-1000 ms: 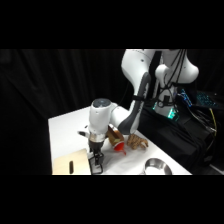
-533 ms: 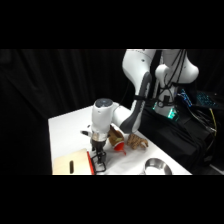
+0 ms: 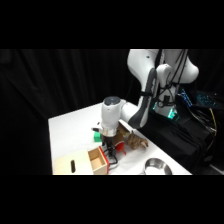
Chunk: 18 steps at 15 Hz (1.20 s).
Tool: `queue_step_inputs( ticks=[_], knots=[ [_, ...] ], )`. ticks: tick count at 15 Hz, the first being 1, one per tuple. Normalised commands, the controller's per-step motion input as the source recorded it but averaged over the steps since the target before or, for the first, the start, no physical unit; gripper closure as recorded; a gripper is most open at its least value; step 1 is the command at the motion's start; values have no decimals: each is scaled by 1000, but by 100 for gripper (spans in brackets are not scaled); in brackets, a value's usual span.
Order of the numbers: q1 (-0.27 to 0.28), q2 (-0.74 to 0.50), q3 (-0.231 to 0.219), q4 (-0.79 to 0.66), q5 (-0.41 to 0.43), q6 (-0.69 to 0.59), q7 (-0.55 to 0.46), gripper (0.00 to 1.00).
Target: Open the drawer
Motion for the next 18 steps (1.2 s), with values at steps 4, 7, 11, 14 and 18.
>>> queue_step_inputs(
  ticks=[4, 7, 11, 14, 18],
  knots=[
    [44, -329, -65, -414, -27, 84, -155, 0],
    [52, -336, -79, -335, -59, 47, -144, 0],
    [40, -364, -66, -261, -75, -59, -149, 0],
    [-50, -467, 35, -208, -47, -257, -209, 0],
    [-119, -604, 97, -236, -31, -352, -189, 0]
  ],
)
